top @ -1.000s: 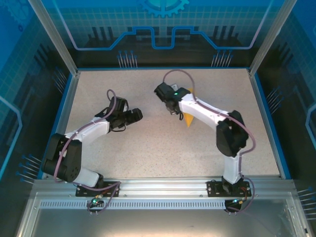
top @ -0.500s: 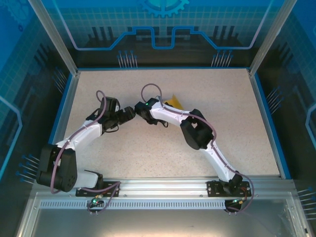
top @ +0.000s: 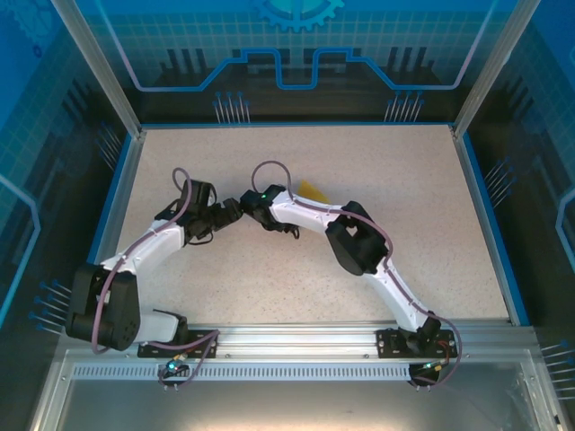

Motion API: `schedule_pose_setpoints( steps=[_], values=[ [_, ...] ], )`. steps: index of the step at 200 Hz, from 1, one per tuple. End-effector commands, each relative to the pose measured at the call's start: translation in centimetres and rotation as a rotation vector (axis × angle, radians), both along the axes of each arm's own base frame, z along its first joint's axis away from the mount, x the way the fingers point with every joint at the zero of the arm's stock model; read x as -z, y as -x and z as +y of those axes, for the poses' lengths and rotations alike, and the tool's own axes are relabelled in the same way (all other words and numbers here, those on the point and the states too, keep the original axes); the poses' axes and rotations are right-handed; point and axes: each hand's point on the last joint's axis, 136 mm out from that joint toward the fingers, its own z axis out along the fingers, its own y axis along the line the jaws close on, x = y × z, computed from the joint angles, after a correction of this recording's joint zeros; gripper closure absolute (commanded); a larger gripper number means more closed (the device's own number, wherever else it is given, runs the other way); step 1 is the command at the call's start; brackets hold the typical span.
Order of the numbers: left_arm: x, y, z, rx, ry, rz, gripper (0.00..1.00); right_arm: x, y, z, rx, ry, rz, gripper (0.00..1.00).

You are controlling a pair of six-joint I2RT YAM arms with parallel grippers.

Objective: Fold a paper plane with a square sheet of paper (pick it up from the middle)
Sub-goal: Turn over the paper at the center of the table.

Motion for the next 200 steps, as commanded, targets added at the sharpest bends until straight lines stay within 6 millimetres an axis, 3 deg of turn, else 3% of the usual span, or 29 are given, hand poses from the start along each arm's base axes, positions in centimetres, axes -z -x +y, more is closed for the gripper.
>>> schedule_pose_setpoints(
  steps=[1, 34, 49, 76, 130, 159, 200],
  values=[
    [-1.7, -0.2, 1.6, -0.067, 0.003, -0.052, 0.07, -3.3, 1.9, 3.7, -0.069, -0.251, 0.024, 0.70],
    [-2.1, -0.1, 2.1, -0.080, 0.011, -0.058, 0.07, -5.1, 4.1, 5.3, -0.142, -0.464, 0.095, 0.62],
    [-2.1, -0.1, 1.9, -0.074, 0.020, -0.062, 0.08, -6.2, 4.7, 5.1, -0.150, -0.542, 0.093, 0.58],
    [-2.2, -0.2, 1.3, -0.047, 0.040, -0.064, 0.07, -8.2, 4.9, 2.9, -0.150, -0.611, 0.042, 0.49],
    [-1.5, -0.4, -1.5, 0.046, 0.119, -0.045, 0.07, -7.0, 5.3, -2.4, -0.243, -0.550, -0.002, 0.27],
    [-0.4, -0.2, -3.7, 0.097, 0.154, -0.017, 0.08, -5.6, 5.3, -4.1, -0.183, -0.634, 0.057, 0.31],
    [0.5, 0.3, -6.6, 0.164, 0.227, -0.006, 0.08, -3.2, 5.5, -4.2, -0.172, -0.779, 0.186, 0.43]
  ],
)
